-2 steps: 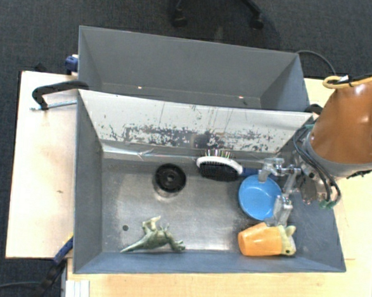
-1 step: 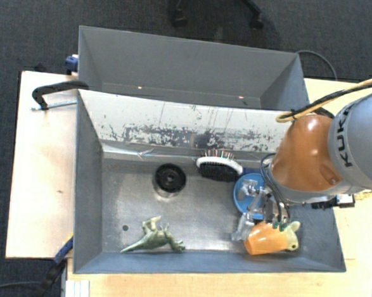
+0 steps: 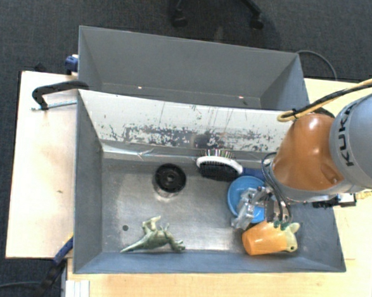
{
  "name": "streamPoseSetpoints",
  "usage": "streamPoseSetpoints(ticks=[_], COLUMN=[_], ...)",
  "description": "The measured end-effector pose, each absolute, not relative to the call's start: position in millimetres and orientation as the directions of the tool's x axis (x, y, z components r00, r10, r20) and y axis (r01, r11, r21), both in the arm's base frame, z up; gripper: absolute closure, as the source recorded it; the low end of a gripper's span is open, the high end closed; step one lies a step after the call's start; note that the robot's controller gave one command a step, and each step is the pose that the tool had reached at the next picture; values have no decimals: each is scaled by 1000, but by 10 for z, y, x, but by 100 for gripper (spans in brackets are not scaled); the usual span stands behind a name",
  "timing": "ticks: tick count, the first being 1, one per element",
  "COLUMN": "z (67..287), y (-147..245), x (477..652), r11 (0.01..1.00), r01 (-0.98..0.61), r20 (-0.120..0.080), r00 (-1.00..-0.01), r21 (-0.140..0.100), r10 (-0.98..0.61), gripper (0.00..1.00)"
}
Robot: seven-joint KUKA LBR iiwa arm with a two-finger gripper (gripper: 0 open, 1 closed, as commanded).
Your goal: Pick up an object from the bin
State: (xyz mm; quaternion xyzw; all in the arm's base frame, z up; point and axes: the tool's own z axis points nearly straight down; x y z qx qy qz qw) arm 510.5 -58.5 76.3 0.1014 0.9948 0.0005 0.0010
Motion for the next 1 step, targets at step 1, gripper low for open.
streamPoseSetpoints(ticks=[1], z=[2102], y=[-733], x=[5255], r11=[985], r01=[173], r20=[-15], r00=[-985], r21=[1], r10=[173], gripper=[100])
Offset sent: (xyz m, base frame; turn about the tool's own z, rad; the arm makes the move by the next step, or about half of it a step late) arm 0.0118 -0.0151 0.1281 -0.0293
